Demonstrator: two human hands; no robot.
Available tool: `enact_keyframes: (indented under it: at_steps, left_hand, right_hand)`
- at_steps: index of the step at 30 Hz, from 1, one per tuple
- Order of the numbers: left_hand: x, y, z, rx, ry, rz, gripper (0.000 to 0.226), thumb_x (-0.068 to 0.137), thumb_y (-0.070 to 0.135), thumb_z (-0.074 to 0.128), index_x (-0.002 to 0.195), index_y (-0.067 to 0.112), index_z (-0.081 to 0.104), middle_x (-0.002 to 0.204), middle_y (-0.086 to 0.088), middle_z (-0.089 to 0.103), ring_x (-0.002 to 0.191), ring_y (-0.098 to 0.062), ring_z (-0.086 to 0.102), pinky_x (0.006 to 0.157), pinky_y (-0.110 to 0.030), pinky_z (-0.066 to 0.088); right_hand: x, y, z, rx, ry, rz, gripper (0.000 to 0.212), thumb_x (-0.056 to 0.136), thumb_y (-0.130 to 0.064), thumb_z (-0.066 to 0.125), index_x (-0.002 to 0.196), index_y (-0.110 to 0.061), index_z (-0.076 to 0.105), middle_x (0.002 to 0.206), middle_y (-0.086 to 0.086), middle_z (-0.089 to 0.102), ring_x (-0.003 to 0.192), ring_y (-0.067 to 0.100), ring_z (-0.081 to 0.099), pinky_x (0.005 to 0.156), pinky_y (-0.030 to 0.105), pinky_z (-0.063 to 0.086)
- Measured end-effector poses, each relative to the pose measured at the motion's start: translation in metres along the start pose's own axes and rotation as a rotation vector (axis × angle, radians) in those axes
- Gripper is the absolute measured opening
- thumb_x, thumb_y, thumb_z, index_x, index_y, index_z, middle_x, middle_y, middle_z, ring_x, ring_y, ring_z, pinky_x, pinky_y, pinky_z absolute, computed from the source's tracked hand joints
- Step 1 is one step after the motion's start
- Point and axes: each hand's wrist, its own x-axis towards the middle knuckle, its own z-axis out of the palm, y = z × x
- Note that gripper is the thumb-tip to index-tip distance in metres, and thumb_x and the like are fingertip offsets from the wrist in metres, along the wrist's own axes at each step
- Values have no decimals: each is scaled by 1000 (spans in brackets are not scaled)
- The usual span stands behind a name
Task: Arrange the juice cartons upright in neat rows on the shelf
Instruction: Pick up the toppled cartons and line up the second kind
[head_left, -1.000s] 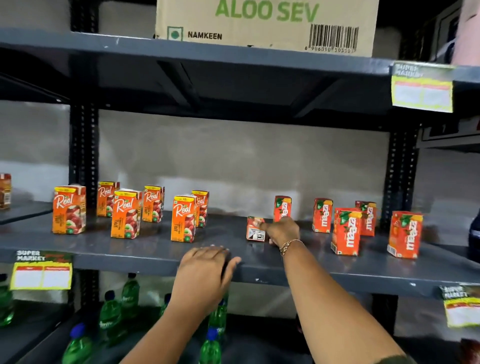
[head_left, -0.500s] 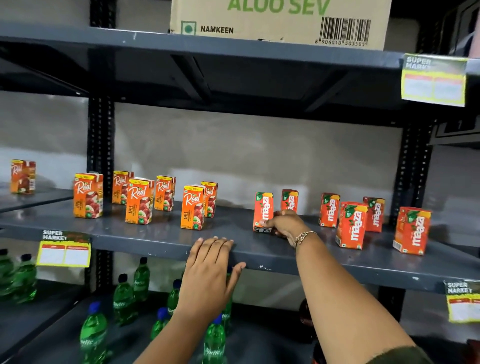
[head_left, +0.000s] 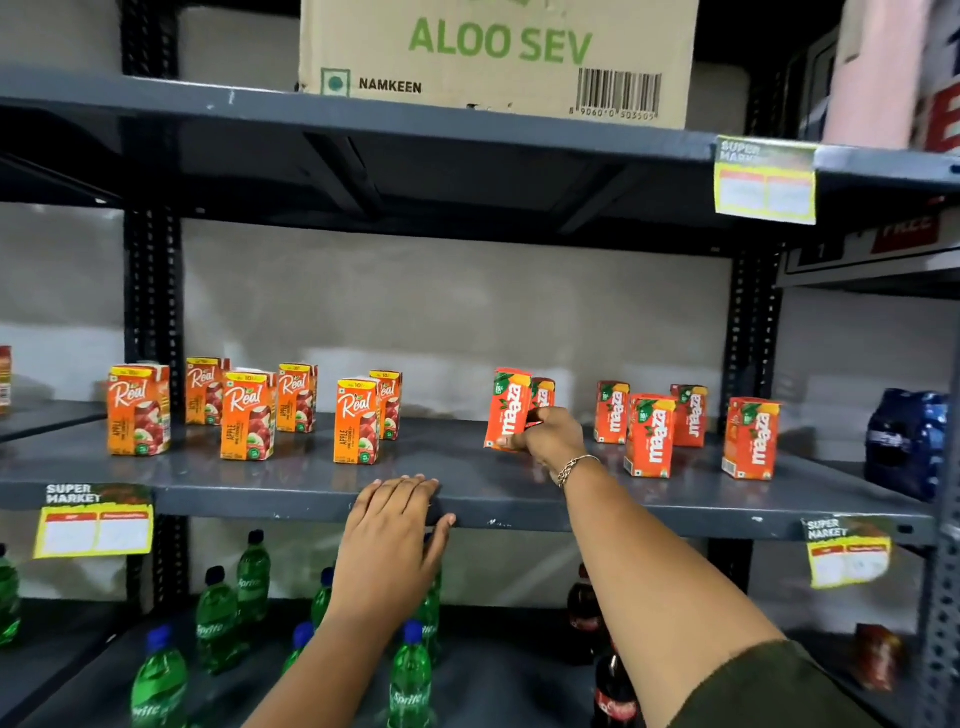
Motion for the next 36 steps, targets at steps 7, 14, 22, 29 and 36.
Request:
enact_keyframes:
  at_steps: [7,14,22,29,36]
  left_hand:
    - [7,10,3,-4,17,-93,52,87,55,35,102,17,68,105,-4,72,103,-25,63,102,-42,39]
    - [21,48,-1,-36,-52,-101,46,88,52,33,76,22,66,77,2,69,77,-22,62,82,-41,47]
    - [12,46,7,-31,6,-65,43,88,44,38,94,15,69,97,-6,73,95,-26,66,93,-43,47]
    - [-6,37,10,30,-16,25,54,89,45,36,123,10,60,122,-6,65,120,-23,56,111,-36,22]
    - [-4,42,6,9,-20,-14,56,89,47,32,121,12,62,120,-4,67,117,-20,58,110,-39,33]
  right_hand:
    - [-5,15,-51,-96,86,22,19,69,-5,81,87,-6,74,102,12,75,84,20,64,74,24,47]
    - [-5,31,-57,-177,43,32,34,70,-12,83,102,-4,74,105,9,75,98,22,69,87,25,52]
    - [-9,34,-56,-197,-4,-28,36,70,-10,81,105,-8,75,105,9,76,98,23,70,88,28,53]
    - [-6,38,-55,-203,-1,-15,37,71,-15,82,106,-7,74,105,9,75,97,22,70,80,24,50]
    - [-4,40,-55,-213,-21,-10,41,70,-19,84,108,-8,72,108,8,75,99,23,69,89,30,53]
